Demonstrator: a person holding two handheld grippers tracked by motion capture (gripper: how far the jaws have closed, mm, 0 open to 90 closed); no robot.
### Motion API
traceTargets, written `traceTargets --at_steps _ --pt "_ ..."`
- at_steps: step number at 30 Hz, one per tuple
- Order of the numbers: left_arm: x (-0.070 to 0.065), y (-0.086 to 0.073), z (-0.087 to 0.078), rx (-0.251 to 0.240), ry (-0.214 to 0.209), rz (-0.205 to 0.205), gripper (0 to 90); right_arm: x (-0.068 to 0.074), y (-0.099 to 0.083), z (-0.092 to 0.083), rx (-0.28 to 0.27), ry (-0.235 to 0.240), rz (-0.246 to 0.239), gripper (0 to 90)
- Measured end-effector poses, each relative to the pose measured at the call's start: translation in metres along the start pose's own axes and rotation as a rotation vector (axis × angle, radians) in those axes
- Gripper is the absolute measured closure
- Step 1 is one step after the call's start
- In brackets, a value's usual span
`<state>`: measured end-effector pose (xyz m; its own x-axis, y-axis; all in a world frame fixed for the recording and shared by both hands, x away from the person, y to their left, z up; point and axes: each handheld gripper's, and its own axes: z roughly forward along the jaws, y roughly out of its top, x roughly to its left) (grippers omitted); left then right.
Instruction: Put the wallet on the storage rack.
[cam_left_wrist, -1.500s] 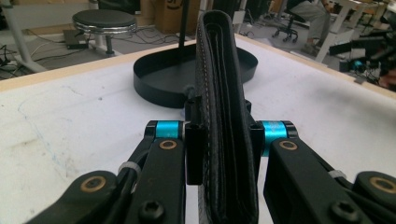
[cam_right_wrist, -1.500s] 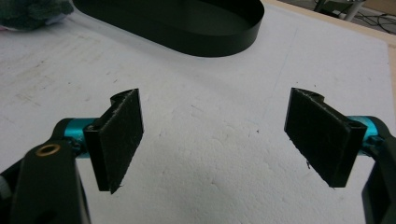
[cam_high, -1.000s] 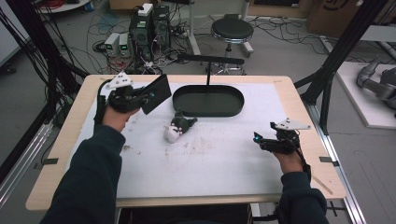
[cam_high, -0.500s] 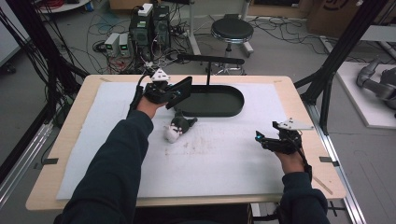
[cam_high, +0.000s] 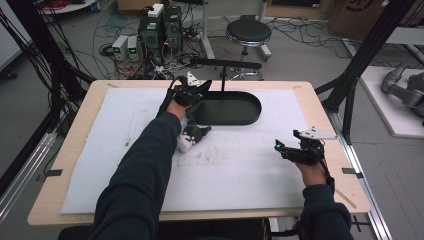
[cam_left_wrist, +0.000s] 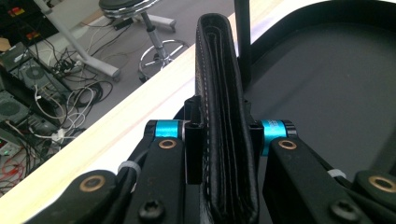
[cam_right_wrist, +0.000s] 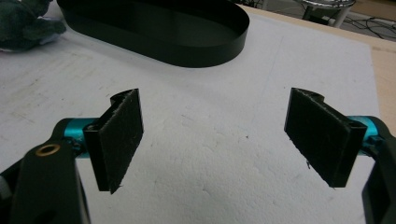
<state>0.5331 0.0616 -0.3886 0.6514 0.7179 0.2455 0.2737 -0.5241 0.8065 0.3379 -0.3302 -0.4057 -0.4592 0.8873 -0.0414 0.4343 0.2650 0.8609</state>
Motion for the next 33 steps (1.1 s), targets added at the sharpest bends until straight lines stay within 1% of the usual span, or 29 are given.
traceTargets --at_steps 2,3,4,5,7,8,9,10,11,12,13,15,16,18,20,22,24,25,27,28,29,30,31,32,33 --pt "-0.004 0.003 0.008 0.013 -0.004 0.024 76.8 0.000 0.000 0.000 0.003 -0.001 0.001 19.8" --pt "-0.005 0.004 0.011 0.013 -0.008 0.023 76.8 0.000 -0.001 0.000 0.001 0.000 0.002 19.8" --pt "-0.007 0.005 0.014 0.020 -0.007 0.033 76.8 0.000 -0.001 0.000 0.001 0.000 0.003 19.8" --pt "-0.009 0.006 0.017 0.015 0.000 0.041 76.8 -0.001 -0.001 0.000 0.001 -0.001 0.002 19.8" --pt "-0.011 0.006 0.021 0.001 0.002 0.028 76.7 -0.001 -0.001 0.000 0.001 0.000 0.003 19.8" --pt "-0.013 0.005 0.022 0.001 -0.009 0.023 76.4 -0.001 -0.001 0.000 0.004 -0.001 0.008 19.8" --pt "-0.013 0.005 0.022 0.001 -0.009 0.023 75.7 -0.001 -0.001 0.000 0.004 -0.001 0.008 19.8" --pt "-0.013 0.005 0.021 0.013 -0.019 0.010 75.7 -0.001 -0.001 0.000 0.004 0.000 0.006 19.8" --pt "-0.012 0.005 0.020 0.033 -0.042 -0.015 72.0 -0.001 -0.001 0.000 0.005 0.002 0.007 19.8" --pt "-0.012 0.004 0.018 0.035 -0.049 -0.021 66.7 -0.001 -0.001 0.000 0.005 0.003 0.003 19.8" --pt "-0.011 0.003 0.016 0.033 -0.057 -0.052 58.7 0.000 -0.001 0.000 0.004 0.006 0.004 19.8" --pt "-0.009 0.001 0.010 0.039 -0.060 -0.078 58.3 0.000 -0.001 0.000 0.006 0.004 0.002 19.8" --pt "-0.009 0.000 0.008 0.038 -0.058 -0.083 58.8 0.001 -0.001 0.000 0.003 0.005 -0.004 19.9" --pt "-0.008 -0.002 0.002 0.037 -0.078 -0.117 59.1 0.001 -0.001 -0.001 0.004 0.008 -0.003 19.9" --pt "-0.007 -0.002 -0.004 0.031 -0.094 -0.135 57.7 0.002 -0.001 -0.001 0.006 0.010 -0.005 19.8" --pt "-0.009 -0.001 -0.010 0.011 -0.111 -0.141 57.6 0.002 -0.002 -0.002 0.005 0.010 -0.007 19.8" --pt "-0.009 0.000 -0.013 -0.007 -0.134 -0.155 56.0 0.002 -0.002 -0.003 0.007 0.012 -0.002 19.8" --pt "-0.009 0.000 -0.014 -0.010 -0.151 -0.165 54.8 0.001 -0.002 -0.003 0.007 0.013 -0.003 19.8" --pt "-0.010 -0.001 -0.013 -0.009 -0.169 -0.177 53.5 0.001 -0.003 -0.003 0.007 0.014 -0.002 19.9" --pt "-0.010 -0.002 -0.011 0.000 -0.178 -0.180 52.6 0.001 -0.002 -0.003 0.006 0.015 -0.002 19.8" --pt "-0.011 -0.003 -0.006 0.003 -0.190 -0.199 50.9 0.002 -0.002 -0.003 0.009 0.015 -0.004 19.9" --pt "-0.011 -0.003 -0.006 0.003 -0.190 -0.199 50.4 0.002 -0.002 -0.003 0.009 0.015 -0.004 19.9" --pt "-0.013 -0.003 -0.003 0.010 -0.185 -0.193 50.4 0.002 -0.002 -0.003 0.010 0.015 -0.007 19.9" --pt "-0.015 -0.004 0.000 0.031 -0.171 -0.177 50.7 0.002 -0.002 -0.002 0.010 0.018 -0.004 19.9" --pt "-0.016 -0.005 0.003 0.052 -0.170 -0.171 50.7 0.002 -0.002 -0.002 0.010 0.018 -0.004 19.9"
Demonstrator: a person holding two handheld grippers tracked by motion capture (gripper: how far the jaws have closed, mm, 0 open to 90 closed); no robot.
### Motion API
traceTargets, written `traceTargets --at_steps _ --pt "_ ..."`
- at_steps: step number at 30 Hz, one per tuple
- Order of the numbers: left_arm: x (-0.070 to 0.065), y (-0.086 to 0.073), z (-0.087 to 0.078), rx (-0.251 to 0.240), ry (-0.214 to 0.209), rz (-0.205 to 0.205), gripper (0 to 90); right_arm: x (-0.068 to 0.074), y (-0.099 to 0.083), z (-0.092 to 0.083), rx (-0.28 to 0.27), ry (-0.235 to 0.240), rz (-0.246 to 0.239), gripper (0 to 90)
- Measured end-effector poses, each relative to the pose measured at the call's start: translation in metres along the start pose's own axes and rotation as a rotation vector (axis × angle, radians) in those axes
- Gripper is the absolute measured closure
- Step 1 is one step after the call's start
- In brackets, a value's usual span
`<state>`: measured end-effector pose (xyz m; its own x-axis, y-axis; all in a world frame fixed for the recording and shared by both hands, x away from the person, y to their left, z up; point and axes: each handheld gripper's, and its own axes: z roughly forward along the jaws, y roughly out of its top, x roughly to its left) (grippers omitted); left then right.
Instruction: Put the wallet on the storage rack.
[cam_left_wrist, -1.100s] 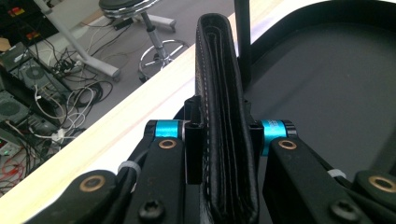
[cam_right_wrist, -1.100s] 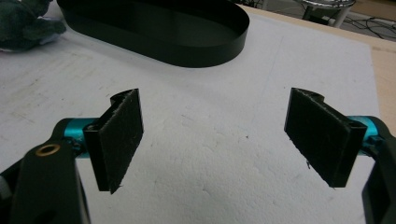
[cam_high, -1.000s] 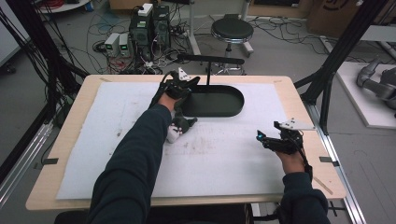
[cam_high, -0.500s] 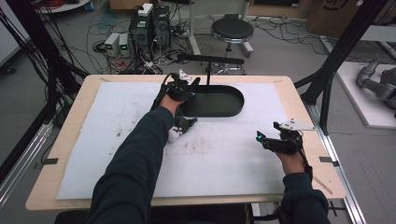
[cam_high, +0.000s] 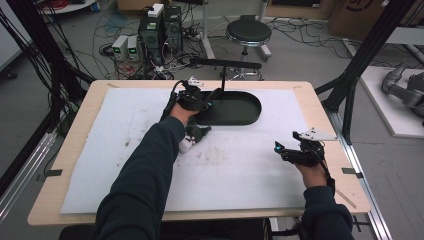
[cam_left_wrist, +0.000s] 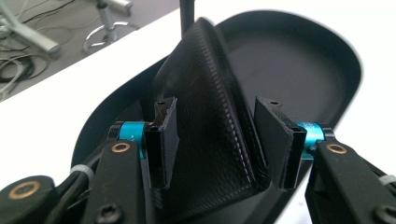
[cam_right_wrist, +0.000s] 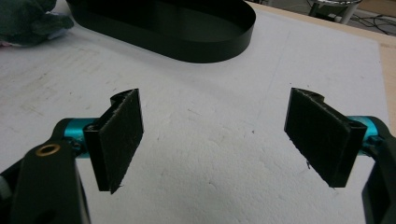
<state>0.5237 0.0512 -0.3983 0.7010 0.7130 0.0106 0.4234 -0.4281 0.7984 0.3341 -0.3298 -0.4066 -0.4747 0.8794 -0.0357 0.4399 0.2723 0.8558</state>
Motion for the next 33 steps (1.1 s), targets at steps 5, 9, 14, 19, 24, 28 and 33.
traceTargets --at_steps 5,9,14,19,24,28,33 --pt "-0.006 -0.001 0.003 0.000 0.007 -0.030 39.2 -0.001 0.000 0.001 -0.002 0.001 0.002 19.8" --pt "-0.007 0.004 -0.014 -0.061 -0.006 -0.044 29.8 -0.002 0.000 0.002 0.001 0.004 0.006 19.9" --pt "-0.010 0.002 -0.055 -0.168 -0.008 -0.050 21.7 -0.003 0.001 0.005 -0.001 0.004 0.009 19.9" --pt "-0.008 -0.015 -0.088 -0.229 0.036 -0.038 18.6 0.001 0.003 0.006 0.001 0.007 -0.004 19.8" --pt "-0.003 -0.035 -0.104 -0.242 0.057 -0.069 18.6 0.002 0.003 0.006 0.005 0.004 -0.005 19.8" --pt "-0.001 -0.042 -0.114 -0.256 0.071 -0.085 18.6 0.003 0.003 0.005 0.002 0.003 -0.006 19.9" --pt "-0.001 -0.041 -0.124 -0.286 0.069 -0.085 18.7 0.002 0.004 0.007 0.004 0.002 -0.006 19.8"
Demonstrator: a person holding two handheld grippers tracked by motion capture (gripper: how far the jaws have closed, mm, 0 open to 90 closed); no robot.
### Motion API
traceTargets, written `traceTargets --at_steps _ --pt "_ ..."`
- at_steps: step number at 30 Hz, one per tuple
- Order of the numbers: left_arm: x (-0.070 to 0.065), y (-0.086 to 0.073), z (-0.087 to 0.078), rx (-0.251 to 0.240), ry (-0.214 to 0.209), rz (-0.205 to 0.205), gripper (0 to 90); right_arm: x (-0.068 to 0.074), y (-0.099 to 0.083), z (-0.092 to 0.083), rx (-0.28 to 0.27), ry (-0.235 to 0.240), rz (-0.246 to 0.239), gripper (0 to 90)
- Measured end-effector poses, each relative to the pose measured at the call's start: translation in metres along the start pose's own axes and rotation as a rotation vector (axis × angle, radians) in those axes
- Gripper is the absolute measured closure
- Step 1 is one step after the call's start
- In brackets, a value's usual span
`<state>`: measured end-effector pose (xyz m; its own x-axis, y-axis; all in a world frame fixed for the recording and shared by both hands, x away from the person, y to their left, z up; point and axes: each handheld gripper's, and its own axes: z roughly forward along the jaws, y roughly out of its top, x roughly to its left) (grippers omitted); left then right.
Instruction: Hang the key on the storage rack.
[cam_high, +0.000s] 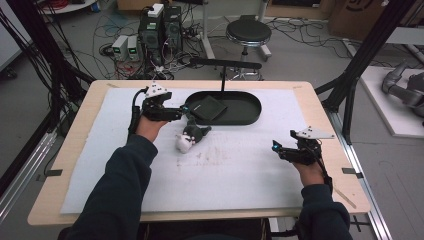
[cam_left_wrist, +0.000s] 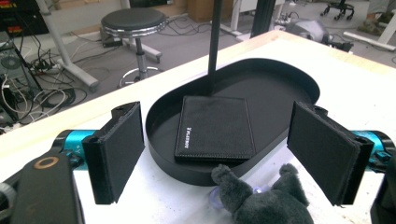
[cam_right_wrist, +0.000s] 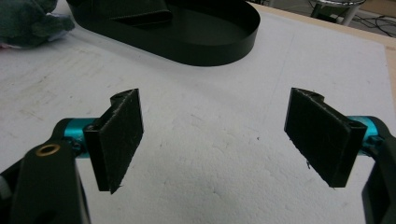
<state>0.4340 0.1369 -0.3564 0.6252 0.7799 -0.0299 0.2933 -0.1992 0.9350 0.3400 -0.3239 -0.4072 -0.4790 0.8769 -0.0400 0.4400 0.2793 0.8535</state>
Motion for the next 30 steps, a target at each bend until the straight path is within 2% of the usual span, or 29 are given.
traceTargets --at_steps 3,9,15,19,20,23,27,30 --pt "-0.002 0.000 -0.004 -0.009 -0.002 -0.005 18.7 0.000 0.000 0.000 -0.001 -0.001 0.000 19.8" --pt "-0.010 -0.009 -0.014 0.009 -0.011 -0.031 18.7 0.001 0.000 0.000 0.002 0.002 -0.003 19.8" --pt "-0.020 -0.030 -0.025 0.037 0.012 -0.089 19.8 0.003 0.000 -0.001 0.002 0.007 -0.012 19.8" --pt "-0.030 -0.048 -0.022 0.083 0.016 -0.106 20.3 0.003 0.000 -0.001 0.000 0.008 -0.018 19.9" --pt "-0.038 -0.056 -0.017 0.115 0.019 -0.084 20.3 0.004 0.000 -0.001 -0.001 0.009 -0.017 19.9" --pt "-0.046 -0.061 -0.012 0.128 0.016 -0.063 20.2 0.004 0.000 -0.001 -0.002 0.014 -0.027 19.9" --pt "-0.060 -0.063 0.002 0.164 0.035 0.027 20.2 0.004 0.000 -0.001 -0.001 0.014 -0.022 19.9" --pt "-0.064 -0.069 0.016 0.236 0.086 0.094 20.1 0.004 0.000 -0.001 0.000 0.017 -0.020 19.9"
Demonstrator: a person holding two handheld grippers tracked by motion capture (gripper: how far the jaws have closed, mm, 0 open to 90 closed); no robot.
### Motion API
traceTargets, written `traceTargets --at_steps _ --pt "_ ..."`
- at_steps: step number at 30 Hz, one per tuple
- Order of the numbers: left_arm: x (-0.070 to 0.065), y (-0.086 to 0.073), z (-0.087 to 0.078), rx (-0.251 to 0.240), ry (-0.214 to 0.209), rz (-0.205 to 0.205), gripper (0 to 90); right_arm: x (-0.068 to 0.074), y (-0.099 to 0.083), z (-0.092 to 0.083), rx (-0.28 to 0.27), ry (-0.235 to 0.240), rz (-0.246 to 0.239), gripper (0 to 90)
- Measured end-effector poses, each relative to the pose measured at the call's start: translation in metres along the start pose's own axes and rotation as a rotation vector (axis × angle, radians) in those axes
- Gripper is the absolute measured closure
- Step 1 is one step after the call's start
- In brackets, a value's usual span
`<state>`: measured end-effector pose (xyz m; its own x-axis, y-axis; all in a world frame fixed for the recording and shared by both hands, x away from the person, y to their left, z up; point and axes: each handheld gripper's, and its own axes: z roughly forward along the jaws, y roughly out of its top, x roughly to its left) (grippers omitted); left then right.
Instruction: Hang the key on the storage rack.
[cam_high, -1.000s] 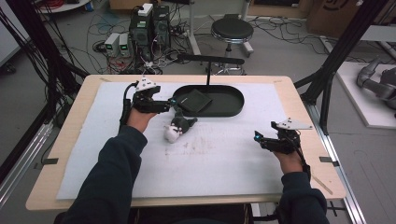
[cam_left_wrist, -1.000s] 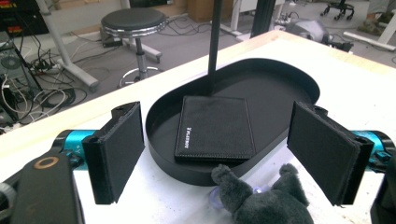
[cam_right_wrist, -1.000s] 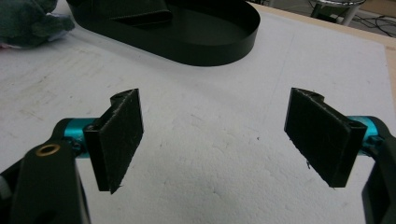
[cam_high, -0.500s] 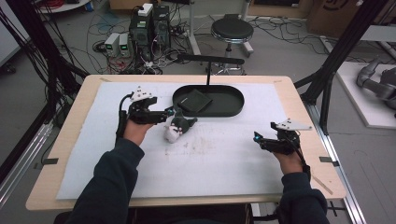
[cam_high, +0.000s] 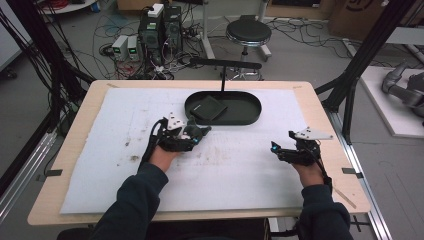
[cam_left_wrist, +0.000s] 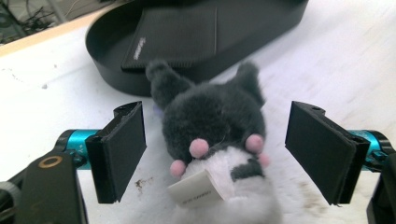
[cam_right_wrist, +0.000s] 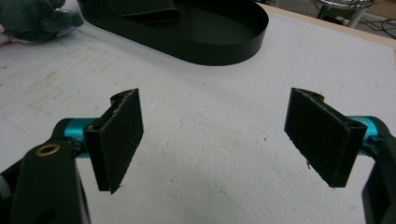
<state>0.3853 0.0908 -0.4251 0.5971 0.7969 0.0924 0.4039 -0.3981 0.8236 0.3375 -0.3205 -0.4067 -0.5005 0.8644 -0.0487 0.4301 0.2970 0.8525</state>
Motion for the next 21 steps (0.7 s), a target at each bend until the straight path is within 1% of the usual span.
traceTargets --at_steps 1,2,3,4,5,6,7,8,9,10,12,13,15,16,18,21 --pt "0.000 -0.002 0.005 0.036 0.007 0.010 20.1 0.000 0.000 0.000 0.001 -0.001 -0.001 19.9" --pt "0.000 -0.007 0.014 0.099 0.001 0.024 22.1 0.000 0.000 0.000 0.001 -0.001 0.000 19.9" --pt "0.000 -0.007 0.014 0.099 0.001 0.024 26.4 0.000 0.000 0.000 0.001 -0.001 0.000 19.9" --pt "0.000 -0.008 0.015 0.113 -0.009 0.032 26.4 0.000 0.000 0.000 0.001 -0.001 0.000 19.9" --pt "-0.001 -0.009 0.017 0.125 -0.024 0.046 34.3 0.000 0.000 0.000 0.002 -0.001 0.001 19.9" --pt "-0.001 -0.009 0.016 0.125 -0.021 0.053 36.9 -0.001 0.000 0.000 0.003 0.000 0.000 19.9" --pt "0.000 -0.008 0.014 0.120 -0.026 0.049 40.7 -0.001 0.000 0.000 0.004 0.001 0.001 19.9" --pt "0.001 -0.008 0.013 0.117 -0.029 0.040 42.6 -0.001 0.000 0.000 0.002 0.000 0.000 19.9" --pt "0.004 -0.007 0.010 0.107 -0.038 0.023 43.6 -0.001 0.000 0.000 0.001 0.000 0.000 19.9" --pt "0.008 -0.006 0.007 0.083 -0.059 -0.011 44.3 -0.001 0.000 0.000 0.002 0.000 0.002 19.9" --pt "0.017 -0.002 -0.004 0.011 -0.131 -0.086 44.6 -0.001 0.000 -0.001 -0.002 0.000 0.003 19.9" --pt "0.022 0.002 -0.010 -0.015 -0.160 -0.100 44.6 -0.001 0.000 -0.001 -0.002 0.000 0.003 19.9" --pt "0.032 0.012 -0.022 -0.055 -0.217 -0.117 44.5 -0.001 0.000 0.000 -0.001 -0.001 0.004 19.9" --pt "0.038 0.019 -0.030 -0.085 -0.246 -0.126 44.5 -0.001 0.000 0.000 0.000 -0.001 0.002 19.9" --pt "0.048 0.029 -0.042 -0.124 -0.284 -0.141 44.5 -0.001 0.000 0.000 -0.003 -0.001 0.000 19.9" --pt "0.063 0.047 -0.059 -0.176 -0.332 -0.135 44.5 -0.001 0.000 -0.001 -0.005 -0.002 0.001 19.9"
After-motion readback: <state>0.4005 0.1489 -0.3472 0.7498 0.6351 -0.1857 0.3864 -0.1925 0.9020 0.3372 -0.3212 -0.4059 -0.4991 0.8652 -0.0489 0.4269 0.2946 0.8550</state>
